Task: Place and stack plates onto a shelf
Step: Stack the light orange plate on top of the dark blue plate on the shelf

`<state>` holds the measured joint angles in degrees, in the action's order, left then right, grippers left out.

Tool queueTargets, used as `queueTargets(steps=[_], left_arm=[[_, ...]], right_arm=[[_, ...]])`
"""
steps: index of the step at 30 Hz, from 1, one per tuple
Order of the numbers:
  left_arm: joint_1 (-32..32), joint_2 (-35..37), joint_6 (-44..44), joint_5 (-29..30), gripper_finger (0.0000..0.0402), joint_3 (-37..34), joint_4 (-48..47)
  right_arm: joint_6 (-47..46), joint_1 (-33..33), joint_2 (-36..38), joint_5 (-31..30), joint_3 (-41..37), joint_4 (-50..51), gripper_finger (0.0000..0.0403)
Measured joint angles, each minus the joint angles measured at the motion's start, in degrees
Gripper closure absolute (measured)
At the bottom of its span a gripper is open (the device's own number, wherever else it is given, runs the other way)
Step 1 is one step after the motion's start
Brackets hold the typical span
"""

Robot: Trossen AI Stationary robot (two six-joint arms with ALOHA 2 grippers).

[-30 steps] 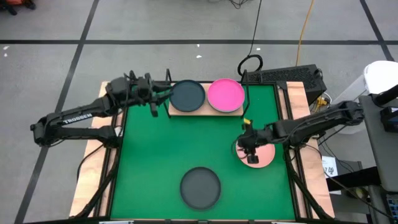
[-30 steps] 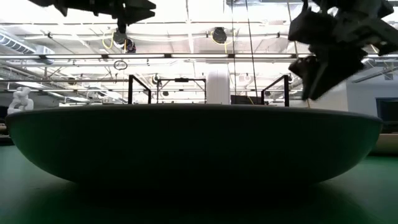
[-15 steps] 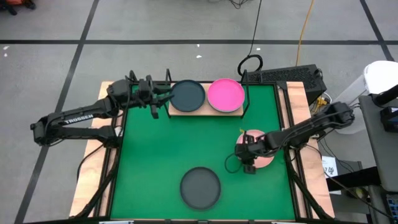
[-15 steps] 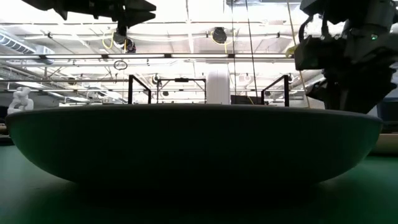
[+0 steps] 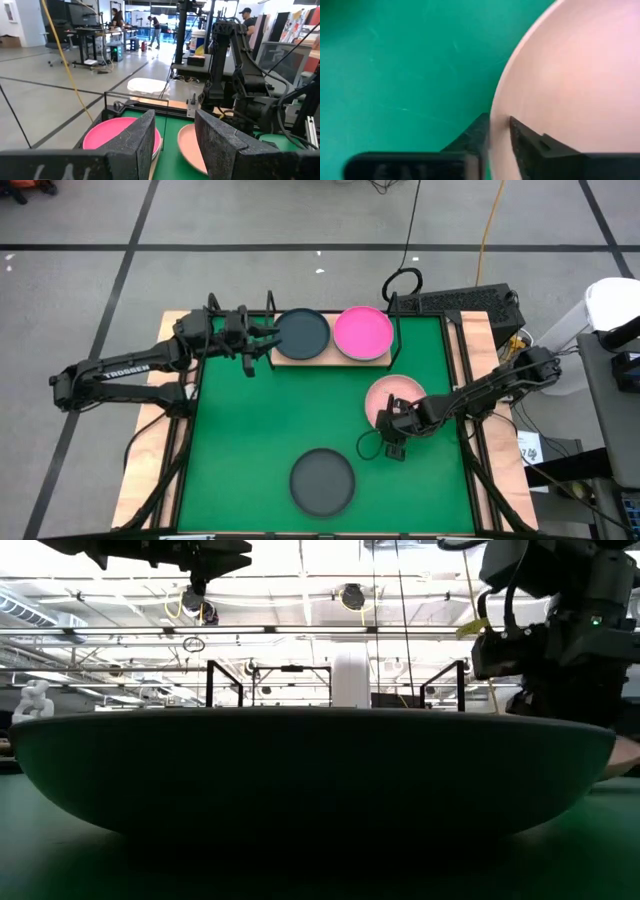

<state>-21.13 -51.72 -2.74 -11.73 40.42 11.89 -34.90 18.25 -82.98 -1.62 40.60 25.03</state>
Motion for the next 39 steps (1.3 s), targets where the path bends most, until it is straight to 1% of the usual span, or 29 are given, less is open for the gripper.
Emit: queueTargets(steps=[2,4,9,13,15,18,21,23,24,26,29,30,32,35,39], left_arm=[[0.1,0.0,0.0,0.0,0.0257,0.0,0.0],[0.0,0.0,0.0,0.0,0.0256,0.0,0.0],[0.0,0.0,0.0,0.0,0.0256,0.0,0.0],[0.0,0.0,0.2,0.0,0.0256,0.0,0.5],[0.0,0.0,1.3,0.0,0.0256,0.0,0.7],[0.0,0.0,2.3,0.2,0.0256,0.0,2.8],[0.0,0.0,4.5,0.2,0.0256,0.0,4.5],[-0.4,0.4,5.2,0.3,0.0256,0.0,4.9],[-0.9,0.8,5.7,0.3,0.0256,0.0,4.9],[-2.0,1.6,6.8,0.4,0.0257,0.0,4.9],[-4.2,2.8,7.6,0.4,0.0257,0.0,4.1],[-5.0,3.2,7.6,0.4,0.0257,0.0,4.0],[-6.5,3.9,7.6,0.4,0.0257,0.0,3.5],[-8.3,4.2,7.2,-0.2,0.0257,0.0,2.0],[-9.2,4.2,7.1,-0.9,0.0257,0.0,0.7]], right_arm=[[-0.3,0.5,1.0,-0.3,0.0,0.1,0.0377],[-0.3,1.1,2.4,-1.3,0.0,0.3,0.0393],[-0.5,2.9,6.8,-1.6,2.1,1.6,0.04],[2.5,3.9,10.0,-4.5,6.8,0.9,0.0402],[6.4,3.8,10.4,-8.2,10.2,0.1,0.0402],[15.9,2.5,10.3,-15.1,15.5,-0.2,0.0402],[27.1,-0.7,8.6,-21.7,20.5,-0.4,0.0402],[34.4,-4.1,7.1,-24.8,23.2,-0.8,0.0402],[37.9,-6.2,6.2,-25.4,24.4,-2.1,0.0402],[44.3,-10.6,4.1,-24.6,26.3,-6.0,0.0402],[51.3,-17.1,-0.3,-19.1,28.5,-10.3,0.0402],[52.8,-19.2,-2.0,-16.9,29.4,-11.3,0.0402],[55.4,-22.6,-5.6,-14.5,31.3,-12.7,0.0402],[59.2,-26.5,-10.9,-11.7,34.2,-15.1,0.0403],[63.4,-29.6,-17.7,-10.2,37.4,-17.3,0.0403]])
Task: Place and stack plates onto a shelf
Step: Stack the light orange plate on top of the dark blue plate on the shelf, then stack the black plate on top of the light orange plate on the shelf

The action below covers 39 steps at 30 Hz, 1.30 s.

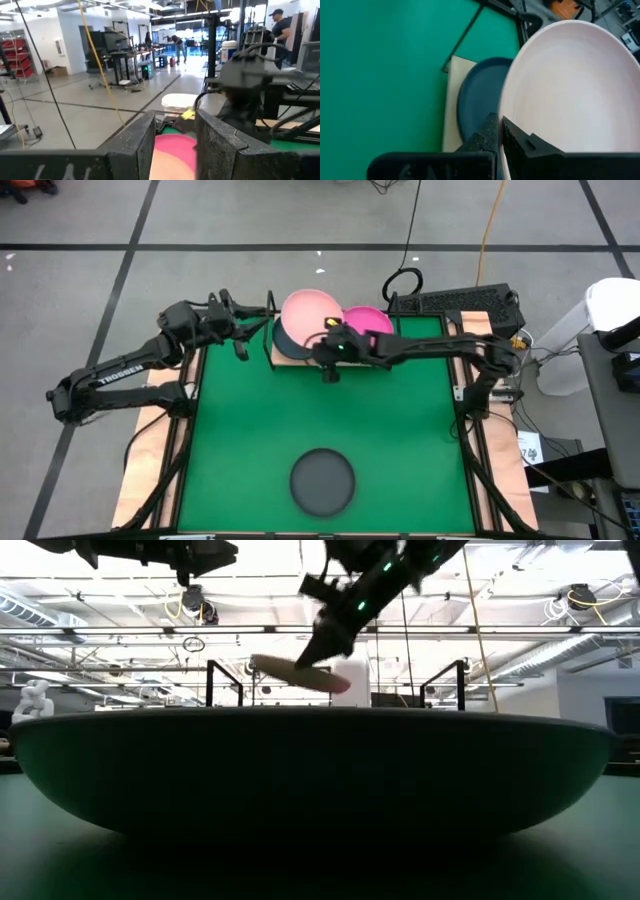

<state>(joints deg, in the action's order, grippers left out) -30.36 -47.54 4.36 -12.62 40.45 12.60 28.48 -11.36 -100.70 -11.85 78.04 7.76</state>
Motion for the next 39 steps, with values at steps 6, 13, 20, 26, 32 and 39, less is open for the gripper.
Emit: queueTargets(steps=[6,13,20,26,32,39], left_arm=[[0.0,-0.1,0.0,-0.2,0.0257,0.0,-0.7],[0.1,-0.1,-0.5,-0.2,0.0257,0.0,-0.9],[0.1,-0.1,-0.5,-0.2,0.0257,0.0,-0.9],[0.1,-0.1,-1.7,-0.2,0.0257,0.0,-0.9],[0.1,-0.1,-1.9,-0.2,0.0257,0.0,-2.2],[1.2,-0.1,-3.5,0.1,0.0257,0.0,-4.1]], right_arm=[[3.6,-2.2,-7.9,0.1,4.0,-1.6,0.0403],[4.2,-2.6,-11.7,3.1,4.2,-3.8,0.0403],[3.8,-2.4,-12.7,3.0,4.2,-6.9,0.0389],[0.2,-2.6,-12.3,2.8,4.2,-6.2,0.0356],[-1.1,-1.8,-11.2,2.8,4.1,-5.1,0.0316],[-3.5,1.2,-3.5,2.7,4.1,1.6,0.028]])
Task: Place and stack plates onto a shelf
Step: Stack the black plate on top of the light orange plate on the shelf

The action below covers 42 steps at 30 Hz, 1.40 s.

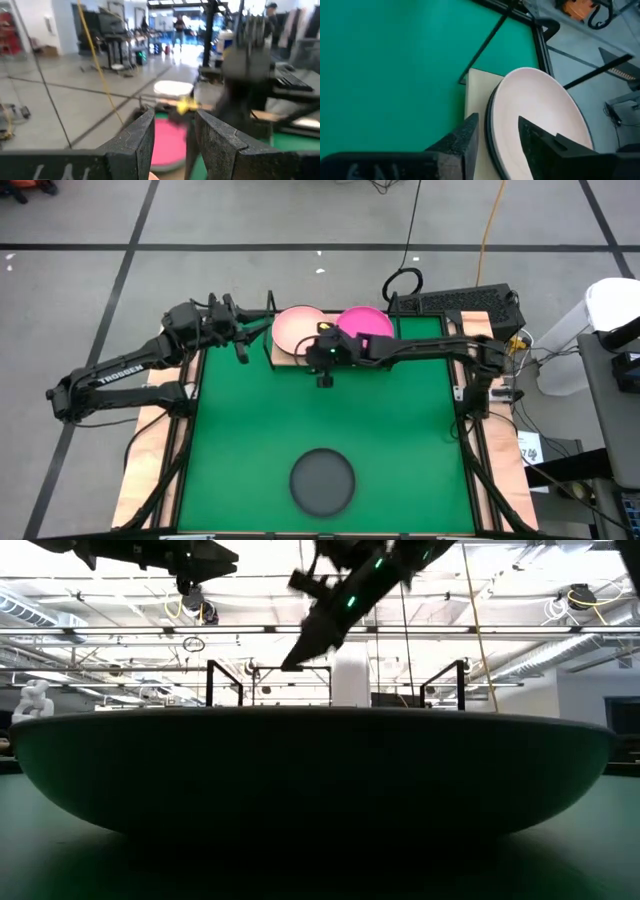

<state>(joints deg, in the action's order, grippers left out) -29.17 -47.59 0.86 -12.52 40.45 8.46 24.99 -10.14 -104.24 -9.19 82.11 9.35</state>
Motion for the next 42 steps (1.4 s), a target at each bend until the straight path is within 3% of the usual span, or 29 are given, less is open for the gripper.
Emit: queueTargets(steps=[6,11,20,26,33,42], left_arm=[[7.3,-0.6,-1.5,0.1,0.0257,0.0,-9.3],[16.7,-5.9,-6.2,1.3,0.0257,0.0,-20.0],[32.0,-23.9,-13.8,3.6,0.0257,0.0,-16.9],[35.9,-33.7,-19.9,3.4,0.0257,0.0,-8.5],[38.8,-41.5,-28.3,1.6,0.0257,0.0,1.3],[41.7,-47.6,-35.9,-5.2,0.0257,0.0,3.4]], right_arm=[[-3.8,5.9,15.3,0.3,-8.3,2.6,0.0278],[-7.2,11.1,29.9,-1.7,-22.0,-5.8,0.0278],[-8.5,16.4,49.7,-2.8,-44.1,-27.0,0.0277],[-9.3,16.8,54.7,-2.8,-49.7,-29.7,0.0277],[-9.4,16.8,55.1,-2.8,-50.7,-29.7,0.0277],[-9.3,17.0,55.1,-2.8,-50.7,-29.6,0.0277]])
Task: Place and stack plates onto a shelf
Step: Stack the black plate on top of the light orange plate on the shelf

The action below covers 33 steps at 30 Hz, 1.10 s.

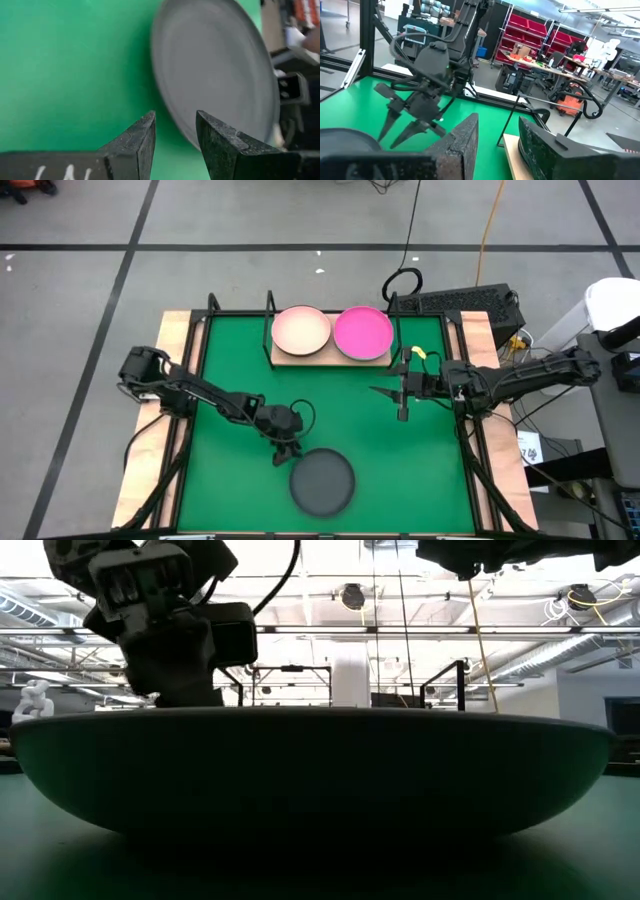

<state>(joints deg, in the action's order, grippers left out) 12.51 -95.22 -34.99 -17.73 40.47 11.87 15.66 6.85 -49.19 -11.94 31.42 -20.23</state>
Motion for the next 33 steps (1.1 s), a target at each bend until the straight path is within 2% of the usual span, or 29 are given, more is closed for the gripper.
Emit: queueTargets(steps=[2,9,15,17,21,22,27,29,33], left_arm=[[0.5,-1.2,-0.8,-1.8,0.0257,0.8,0.2],[1.4,-5.4,-1.2,-1.8,0.0257,5.1,-6.2],[1.0,-8.5,0.0,-2.2,0.0261,7.7,-7.2],[1.0,-8.6,1.3,-2.0,0.028,8.4,-8.1],[0.0,-7.8,4.5,-1.4,0.0371,10.8,-10.2],[-0.4,-7.7,5.4,-1.7,0.0383,12.6,-11.5],[-3.2,-4.0,15.5,3.6,0.0389,22.4,-32.6],[-5.2,-1.5,20.4,7.7,0.0389,27.0,-43.9],[-11.4,4.3,31.3,20.4,0.0389,36.8,-56.2]], right_arm=[[0.0,0.0,0.0,0.0,0.0,-0.1,0.0277],[-0.6,0.0,0.0,0.0,0.0,0.0,0.0277],[-1.1,0.0,0.0,0.0,0.0,0.8,0.0277],[-1.1,0.0,0.0,0.0,0.0,0.9,0.0277],[-1.1,0.0,0.0,0.0,0.0,1.4,0.0277],[-1.1,0.0,0.0,0.0,0.0,1.4,0.0277],[-1.2,0.0,0.0,-0.1,0.0,1.5,0.0277],[-1.3,0.0,0.2,-0.1,0.0,1.6,0.0277],[-1.5,0.0,0.5,-0.1,0.0,1.0,0.0277]])
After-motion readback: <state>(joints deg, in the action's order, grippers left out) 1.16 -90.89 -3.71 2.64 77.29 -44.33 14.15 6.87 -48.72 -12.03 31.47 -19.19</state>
